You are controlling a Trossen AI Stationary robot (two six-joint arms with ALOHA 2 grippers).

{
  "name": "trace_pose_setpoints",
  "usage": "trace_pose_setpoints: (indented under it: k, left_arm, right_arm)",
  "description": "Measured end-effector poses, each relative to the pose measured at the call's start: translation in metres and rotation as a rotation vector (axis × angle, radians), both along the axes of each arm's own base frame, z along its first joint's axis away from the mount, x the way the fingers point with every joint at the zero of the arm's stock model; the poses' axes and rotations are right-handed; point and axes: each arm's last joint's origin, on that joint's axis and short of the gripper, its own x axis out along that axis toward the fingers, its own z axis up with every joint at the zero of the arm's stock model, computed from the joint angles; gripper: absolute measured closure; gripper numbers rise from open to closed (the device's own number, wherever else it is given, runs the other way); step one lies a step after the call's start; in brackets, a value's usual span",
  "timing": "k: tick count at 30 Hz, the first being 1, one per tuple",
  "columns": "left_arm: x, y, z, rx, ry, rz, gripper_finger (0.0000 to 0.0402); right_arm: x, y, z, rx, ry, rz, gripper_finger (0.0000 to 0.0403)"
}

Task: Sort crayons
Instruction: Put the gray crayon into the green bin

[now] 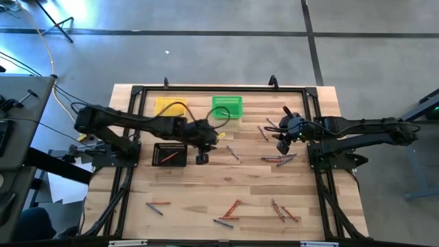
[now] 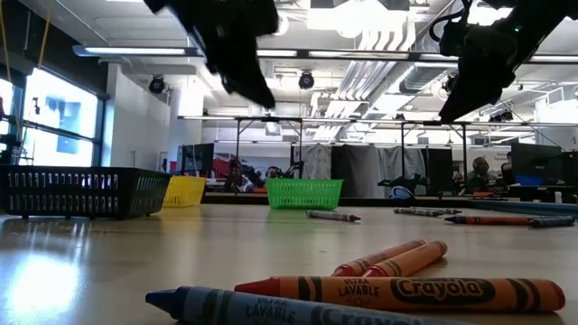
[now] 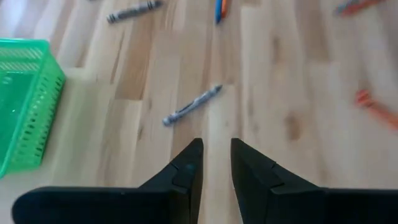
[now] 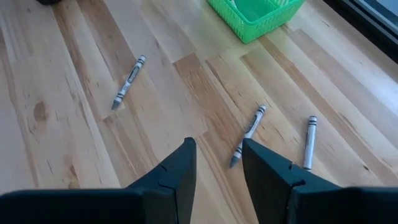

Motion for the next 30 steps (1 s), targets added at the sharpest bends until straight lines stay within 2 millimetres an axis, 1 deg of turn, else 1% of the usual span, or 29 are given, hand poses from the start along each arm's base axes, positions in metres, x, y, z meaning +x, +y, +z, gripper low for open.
trace_pose_setpoints:
  k: [3, 5, 10, 14, 21, 30]
  left_arm:
    - [0.012, 0.005, -0.023, 0.037, 0.045, -0.026, 0.0324]
    - [0.020, 0.009, -0.034, 0.075, 0.049, -0.060, 0.0318]
    - [0.041, 0.017, -0.056, 0.174, -0.014, -0.136, 0.0306]
    - [0.052, 0.020, -0.074, 0.219, -0.037, -0.171, 0.0295]
    - [0.063, 0.017, -0.099, 0.231, -0.053, -0.226, 0.0276]
    - [0.067, 0.015, -0.120, 0.242, -0.032, -0.316, 0.0252]
  right_arm:
    - [0.000, 0.000, 0.000, 0.000, -0.001, 0.000, 0.0279]
    - [0.000, 0.000, 0.000, 0.000, -0.001, 0.000, 0.0279]
    - [0.000, 0.000, 0.000, 0.001, -0.006, 0.001, 0.0279]
    - [0.001, 0.000, 0.000, 0.001, -0.007, 0.001, 0.0279]
    - [0.001, 0.000, 0.000, 0.001, -0.008, 0.000, 0.0279]
    - [0.001, -0.001, 0.001, -0.009, -0.018, -0.022, 0.0279]
